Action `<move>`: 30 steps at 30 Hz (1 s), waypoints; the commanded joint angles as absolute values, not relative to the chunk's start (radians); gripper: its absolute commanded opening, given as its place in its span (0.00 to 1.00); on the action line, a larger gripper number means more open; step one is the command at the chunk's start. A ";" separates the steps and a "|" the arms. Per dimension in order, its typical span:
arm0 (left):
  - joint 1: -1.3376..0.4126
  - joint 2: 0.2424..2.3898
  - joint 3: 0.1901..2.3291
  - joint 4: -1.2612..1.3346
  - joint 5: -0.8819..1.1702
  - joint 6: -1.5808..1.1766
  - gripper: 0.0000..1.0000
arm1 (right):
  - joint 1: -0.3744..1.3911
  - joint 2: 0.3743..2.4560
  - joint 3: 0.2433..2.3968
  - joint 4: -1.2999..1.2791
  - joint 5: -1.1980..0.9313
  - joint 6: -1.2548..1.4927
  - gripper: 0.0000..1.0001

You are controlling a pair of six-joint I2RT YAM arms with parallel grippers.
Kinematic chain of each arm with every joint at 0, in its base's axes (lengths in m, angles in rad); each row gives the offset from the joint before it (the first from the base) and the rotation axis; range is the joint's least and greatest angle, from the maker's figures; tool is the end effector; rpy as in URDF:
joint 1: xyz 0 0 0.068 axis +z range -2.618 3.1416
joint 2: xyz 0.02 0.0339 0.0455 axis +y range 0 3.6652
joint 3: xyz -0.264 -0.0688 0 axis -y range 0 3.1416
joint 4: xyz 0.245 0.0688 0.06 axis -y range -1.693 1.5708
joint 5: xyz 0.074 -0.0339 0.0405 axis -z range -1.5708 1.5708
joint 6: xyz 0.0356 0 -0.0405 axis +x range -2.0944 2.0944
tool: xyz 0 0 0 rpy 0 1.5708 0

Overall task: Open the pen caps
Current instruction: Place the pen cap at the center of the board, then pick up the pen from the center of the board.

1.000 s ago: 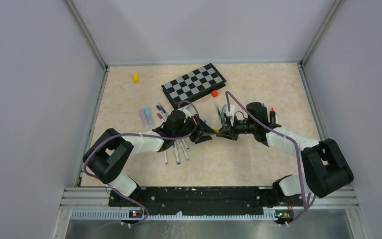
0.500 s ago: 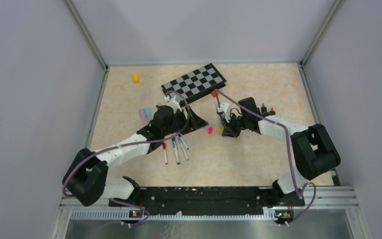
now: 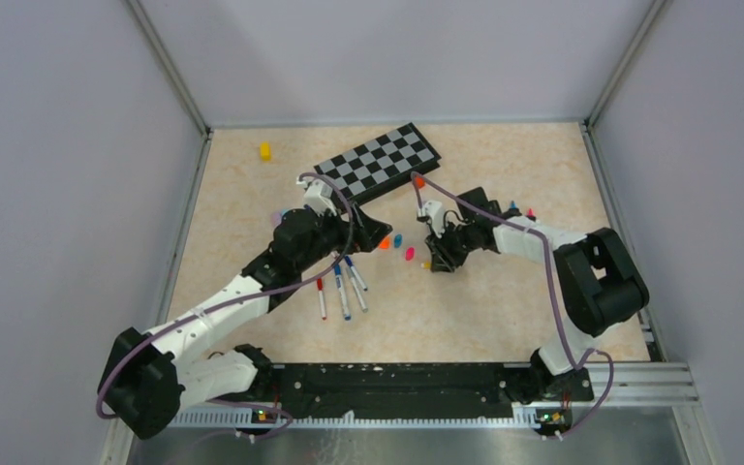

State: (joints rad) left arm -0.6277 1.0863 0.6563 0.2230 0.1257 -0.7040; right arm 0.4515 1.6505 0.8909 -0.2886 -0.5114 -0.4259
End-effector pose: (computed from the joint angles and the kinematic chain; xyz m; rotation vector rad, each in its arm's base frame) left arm 0.2011 -0.1515 0.2771 0.0246 1.9057 -1.0487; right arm 0.2735 0.1520 0.1604 -1.2440 2.2319 0.6750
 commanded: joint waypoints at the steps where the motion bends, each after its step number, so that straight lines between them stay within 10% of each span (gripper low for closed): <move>1: -0.623 1.062 0.642 0.255 0.115 -0.656 0.99 | 0.447 1.616 0.972 -0.322 -0.558 -0.396 0.35; 30: -0.609 1.038 0.512 0.401 0.094 -0.677 0.99 | 0.454 1.712 0.958 -0.122 -0.130 -0.174 0.32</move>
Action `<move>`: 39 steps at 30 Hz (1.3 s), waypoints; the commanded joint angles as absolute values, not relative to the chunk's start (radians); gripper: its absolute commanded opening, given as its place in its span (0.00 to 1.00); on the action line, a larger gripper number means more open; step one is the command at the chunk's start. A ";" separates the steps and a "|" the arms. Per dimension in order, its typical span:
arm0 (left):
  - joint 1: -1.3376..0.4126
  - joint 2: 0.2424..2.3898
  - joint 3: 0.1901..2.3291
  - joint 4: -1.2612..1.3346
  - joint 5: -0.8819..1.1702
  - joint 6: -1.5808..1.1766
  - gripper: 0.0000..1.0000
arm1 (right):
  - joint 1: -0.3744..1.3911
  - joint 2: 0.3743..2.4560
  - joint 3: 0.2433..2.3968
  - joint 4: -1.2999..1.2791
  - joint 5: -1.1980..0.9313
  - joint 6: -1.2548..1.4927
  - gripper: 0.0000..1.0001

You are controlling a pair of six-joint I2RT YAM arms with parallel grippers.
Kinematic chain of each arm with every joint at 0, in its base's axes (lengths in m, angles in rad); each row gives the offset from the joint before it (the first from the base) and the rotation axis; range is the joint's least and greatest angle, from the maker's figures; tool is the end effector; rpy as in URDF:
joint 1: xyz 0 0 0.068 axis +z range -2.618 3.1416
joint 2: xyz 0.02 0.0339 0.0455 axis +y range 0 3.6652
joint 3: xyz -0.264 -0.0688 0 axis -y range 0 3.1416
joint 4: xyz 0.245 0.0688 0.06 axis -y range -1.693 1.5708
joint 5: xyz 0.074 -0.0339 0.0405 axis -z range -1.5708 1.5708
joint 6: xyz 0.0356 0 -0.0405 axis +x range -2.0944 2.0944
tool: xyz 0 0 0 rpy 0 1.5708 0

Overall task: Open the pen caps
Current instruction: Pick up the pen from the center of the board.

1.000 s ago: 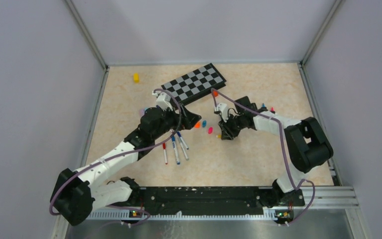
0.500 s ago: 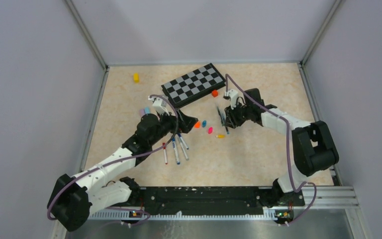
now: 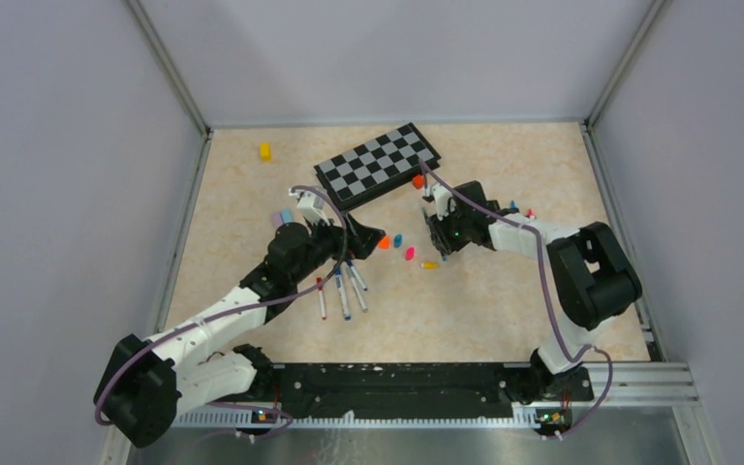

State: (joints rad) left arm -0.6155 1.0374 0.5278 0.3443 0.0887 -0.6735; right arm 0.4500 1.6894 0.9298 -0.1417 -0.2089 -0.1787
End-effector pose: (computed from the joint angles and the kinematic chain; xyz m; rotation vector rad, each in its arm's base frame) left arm 0.1916 -0.1393 0.2557 0.0158 1.8482 -1.0054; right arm 0.3009 0.1536 0.1651 -0.8530 2.3311 0.3743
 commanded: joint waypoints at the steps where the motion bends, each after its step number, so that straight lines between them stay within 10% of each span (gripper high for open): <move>1: -0.608 1.040 0.511 0.403 0.095 -0.677 0.99 | 0.454 1.721 0.964 -0.130 -0.122 -0.177 0.32; 13: -0.605 1.058 0.495 0.441 0.139 -0.703 0.99 | 0.454 1.768 0.994 -0.180 -0.005 -0.196 0.00; 39: -0.612 1.572 0.610 0.947 0.406 -0.966 0.99 | 0.336 1.449 0.888 -0.088 -0.806 -0.121 0.00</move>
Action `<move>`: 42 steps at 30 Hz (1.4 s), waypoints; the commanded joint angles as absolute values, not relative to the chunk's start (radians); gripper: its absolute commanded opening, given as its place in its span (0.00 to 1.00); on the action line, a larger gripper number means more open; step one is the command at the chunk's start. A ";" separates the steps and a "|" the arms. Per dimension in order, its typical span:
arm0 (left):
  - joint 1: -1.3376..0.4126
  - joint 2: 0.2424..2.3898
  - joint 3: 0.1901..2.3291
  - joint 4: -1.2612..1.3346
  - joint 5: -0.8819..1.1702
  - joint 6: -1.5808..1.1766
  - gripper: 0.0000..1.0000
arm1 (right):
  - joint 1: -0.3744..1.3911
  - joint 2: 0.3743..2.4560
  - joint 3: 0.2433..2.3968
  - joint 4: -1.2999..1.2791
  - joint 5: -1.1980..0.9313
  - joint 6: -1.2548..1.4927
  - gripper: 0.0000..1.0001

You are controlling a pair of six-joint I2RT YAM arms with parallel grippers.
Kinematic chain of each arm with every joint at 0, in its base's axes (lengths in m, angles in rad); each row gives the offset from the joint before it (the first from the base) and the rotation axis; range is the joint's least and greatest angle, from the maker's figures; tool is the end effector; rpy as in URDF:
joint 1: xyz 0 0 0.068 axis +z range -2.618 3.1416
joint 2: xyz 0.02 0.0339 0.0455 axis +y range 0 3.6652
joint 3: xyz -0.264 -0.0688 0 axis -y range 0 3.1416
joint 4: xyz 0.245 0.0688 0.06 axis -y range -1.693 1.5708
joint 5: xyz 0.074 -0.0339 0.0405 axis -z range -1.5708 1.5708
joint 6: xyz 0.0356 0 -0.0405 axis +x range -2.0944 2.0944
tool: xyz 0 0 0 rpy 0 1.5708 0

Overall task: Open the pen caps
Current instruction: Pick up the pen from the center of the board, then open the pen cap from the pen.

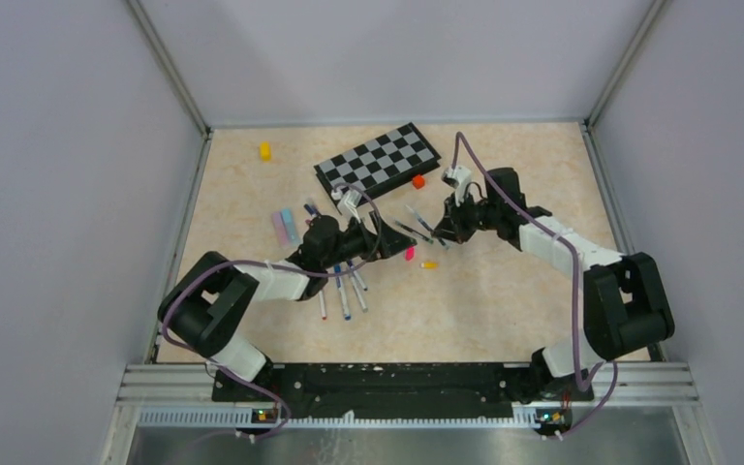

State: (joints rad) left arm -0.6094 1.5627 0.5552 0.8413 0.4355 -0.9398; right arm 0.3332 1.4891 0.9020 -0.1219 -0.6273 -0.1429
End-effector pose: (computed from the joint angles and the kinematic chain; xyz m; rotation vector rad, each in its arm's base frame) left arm 0.2409 -0.1864 0.1848 0.0393 1.9777 -1.4582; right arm 0.2896 0.1224 0.2239 -0.8446 2.0780 0.8133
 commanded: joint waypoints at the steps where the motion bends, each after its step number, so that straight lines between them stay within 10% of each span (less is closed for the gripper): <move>1: -0.615 1.575 0.619 0.942 0.395 -0.965 0.99 | 0.337 1.447 0.888 -0.089 -0.815 -0.120 0.00; 25: -0.624 1.609 0.719 0.821 0.202 -0.974 0.55 | 0.388 1.427 0.893 -0.150 -0.839 -0.201 0.00; 36: -0.626 1.610 0.714 0.846 0.257 -0.982 0.00 | 0.399 1.429 0.894 -0.150 -0.793 -0.211 0.00; 42: -0.633 1.623 0.705 0.906 0.309 -0.982 0.00 | 0.399 1.447 0.911 -0.184 -0.837 -0.237 0.33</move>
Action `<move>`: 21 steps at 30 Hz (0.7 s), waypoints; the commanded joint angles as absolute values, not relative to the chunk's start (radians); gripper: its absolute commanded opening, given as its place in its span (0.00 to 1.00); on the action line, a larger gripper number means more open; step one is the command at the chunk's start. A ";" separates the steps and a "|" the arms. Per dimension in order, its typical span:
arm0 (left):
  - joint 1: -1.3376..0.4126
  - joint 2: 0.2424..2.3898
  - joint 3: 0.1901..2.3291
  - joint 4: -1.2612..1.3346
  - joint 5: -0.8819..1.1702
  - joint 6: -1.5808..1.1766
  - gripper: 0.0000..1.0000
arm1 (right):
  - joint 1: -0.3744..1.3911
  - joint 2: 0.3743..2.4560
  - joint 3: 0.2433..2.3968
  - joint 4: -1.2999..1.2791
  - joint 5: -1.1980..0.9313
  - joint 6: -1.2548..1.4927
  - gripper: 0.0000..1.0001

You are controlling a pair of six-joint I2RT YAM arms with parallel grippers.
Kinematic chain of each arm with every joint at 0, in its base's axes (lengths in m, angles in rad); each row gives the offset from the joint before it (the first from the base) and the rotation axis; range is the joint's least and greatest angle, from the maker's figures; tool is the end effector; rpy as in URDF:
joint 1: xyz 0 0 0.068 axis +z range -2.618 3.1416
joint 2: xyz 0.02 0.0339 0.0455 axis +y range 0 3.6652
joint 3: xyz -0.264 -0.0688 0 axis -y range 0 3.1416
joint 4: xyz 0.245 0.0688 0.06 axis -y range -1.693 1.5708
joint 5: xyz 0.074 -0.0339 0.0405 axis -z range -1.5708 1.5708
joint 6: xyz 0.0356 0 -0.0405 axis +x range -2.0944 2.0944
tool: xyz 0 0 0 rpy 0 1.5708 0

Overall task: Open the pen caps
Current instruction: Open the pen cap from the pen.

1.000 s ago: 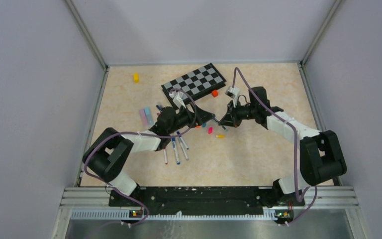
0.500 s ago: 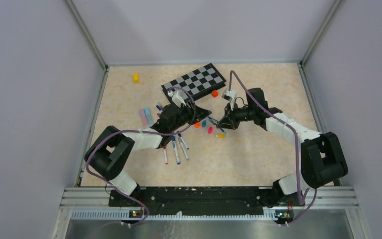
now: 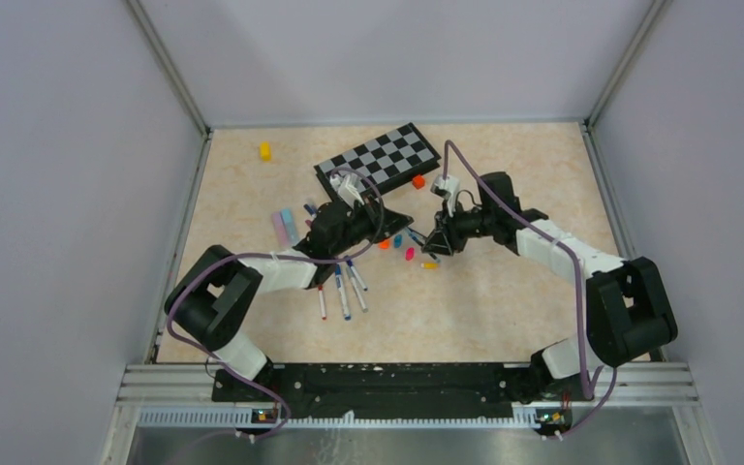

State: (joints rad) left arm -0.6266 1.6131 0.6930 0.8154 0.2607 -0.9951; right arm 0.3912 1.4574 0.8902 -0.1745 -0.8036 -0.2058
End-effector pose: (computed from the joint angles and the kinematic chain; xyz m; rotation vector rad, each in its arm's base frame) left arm 0.2661 -0.2039 0.2073 -0.1260 1.8842 -1.3934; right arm 0.2692 0.1388 0.2281 -1.0387 1.9790 1.0190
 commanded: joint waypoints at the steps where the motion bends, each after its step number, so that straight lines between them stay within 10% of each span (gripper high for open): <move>1: -0.635 1.628 0.705 0.919 0.319 -0.983 0.00 | 0.399 1.450 0.913 -0.194 -0.847 -0.245 0.36; 7: -0.646 1.655 0.712 0.990 0.354 -0.990 0.00 | 0.399 1.468 0.925 -0.216 -0.858 -0.267 0.39; 10: -0.645 1.656 0.712 1.005 0.355 -0.978 0.00 | 0.399 1.469 0.931 -0.227 -0.880 -0.282 0.01; 21: -0.348 1.338 0.666 0.986 0.085 -0.935 0.00 | 0.400 1.482 0.938 -0.354 -0.908 -0.405 0.00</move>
State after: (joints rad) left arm -0.4835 1.4971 0.6476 0.9100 0.2672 -0.9668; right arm 0.4030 1.4639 0.9318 -0.2481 -0.8768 -0.3416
